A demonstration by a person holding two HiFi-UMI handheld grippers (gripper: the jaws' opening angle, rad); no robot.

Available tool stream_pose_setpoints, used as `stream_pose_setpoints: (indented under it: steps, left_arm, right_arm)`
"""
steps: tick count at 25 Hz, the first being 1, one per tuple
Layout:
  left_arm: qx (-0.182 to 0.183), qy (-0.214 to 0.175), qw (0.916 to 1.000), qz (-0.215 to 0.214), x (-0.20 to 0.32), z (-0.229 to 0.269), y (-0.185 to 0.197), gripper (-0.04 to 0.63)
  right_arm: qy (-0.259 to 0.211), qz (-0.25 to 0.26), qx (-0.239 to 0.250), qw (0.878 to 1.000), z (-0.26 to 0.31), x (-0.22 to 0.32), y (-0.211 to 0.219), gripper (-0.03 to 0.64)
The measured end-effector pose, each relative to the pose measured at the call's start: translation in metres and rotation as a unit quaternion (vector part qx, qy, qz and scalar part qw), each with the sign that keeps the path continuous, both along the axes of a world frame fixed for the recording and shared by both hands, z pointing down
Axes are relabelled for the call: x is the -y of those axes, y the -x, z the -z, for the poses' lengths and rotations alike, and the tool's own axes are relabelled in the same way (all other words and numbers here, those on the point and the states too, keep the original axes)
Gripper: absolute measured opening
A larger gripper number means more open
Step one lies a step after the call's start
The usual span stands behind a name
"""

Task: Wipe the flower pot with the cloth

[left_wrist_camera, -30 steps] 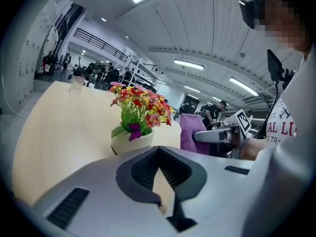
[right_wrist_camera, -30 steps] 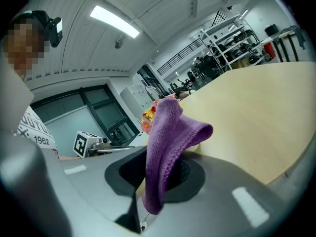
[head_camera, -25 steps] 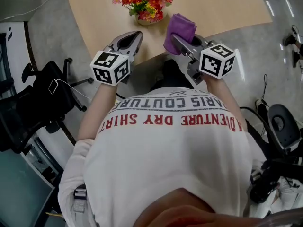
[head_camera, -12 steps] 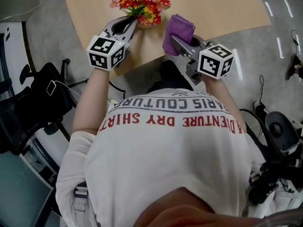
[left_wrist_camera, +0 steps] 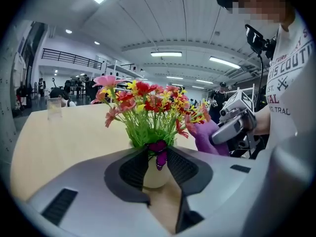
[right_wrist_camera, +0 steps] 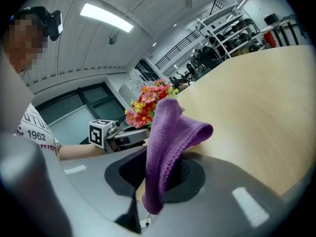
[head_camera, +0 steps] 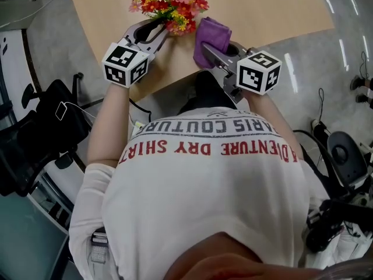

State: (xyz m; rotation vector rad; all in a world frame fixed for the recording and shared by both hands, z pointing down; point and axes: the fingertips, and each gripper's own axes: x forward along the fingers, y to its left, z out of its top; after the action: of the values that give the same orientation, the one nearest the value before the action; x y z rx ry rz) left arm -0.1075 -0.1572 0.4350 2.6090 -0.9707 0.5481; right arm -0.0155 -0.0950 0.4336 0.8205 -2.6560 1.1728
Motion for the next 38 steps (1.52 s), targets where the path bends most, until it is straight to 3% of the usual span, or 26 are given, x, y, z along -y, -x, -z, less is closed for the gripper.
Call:
stream_pose_setpoints:
  steps: [7, 12, 17, 25, 31, 34, 38]
  left_arm:
    - [0.006, 0.002, 1.0, 0.0, 0.0, 0.004, 0.002, 0.103]
    - [0.002, 0.007, 1.0, -0.002, -0.004, 0.009, 0.0, 0.103]
    - [0.014, 0.011, 0.9997, -0.015, -0.002, 0.003, 0.002, 0.103]
    - [0.016, 0.018, 0.9996, -0.017, -0.003, 0.0, 0.0, 0.103]
    - [0.012, 0.025, 0.9995, -0.014, -0.003, 0.004, 0.007, 0.103]
    - [0.009, 0.033, 0.9993, -0.015, -0.002, 0.002, 0.005, 0.103]
    - [0.006, 0.039, 0.999, -0.021, 0.0, 0.001, 0.0, 0.101]
  right_arm:
    - [0.007, -0.045, 0.048, 0.998, -0.002, 0.025, 0.015, 0.046]
    - [-0.008, -0.057, 0.039, 0.998, -0.001, 0.033, 0.022, 0.046]
    - [0.02, -0.07, 0.034, 0.997, -0.023, 0.038, 0.025, 0.046]
    - [0.094, -0.087, -0.02, 0.992, -0.053, 0.045, 0.02, 0.046]
    - [0.127, -0.068, -0.094, 0.985, -0.063, 0.044, 0.021, 0.046]
    - [0.137, -0.061, -0.097, 0.984, -0.064, 0.043, 0.018, 0.046]
    - [0.112, -0.053, -0.082, 0.989, -0.044, 0.044, 0.005, 0.047]
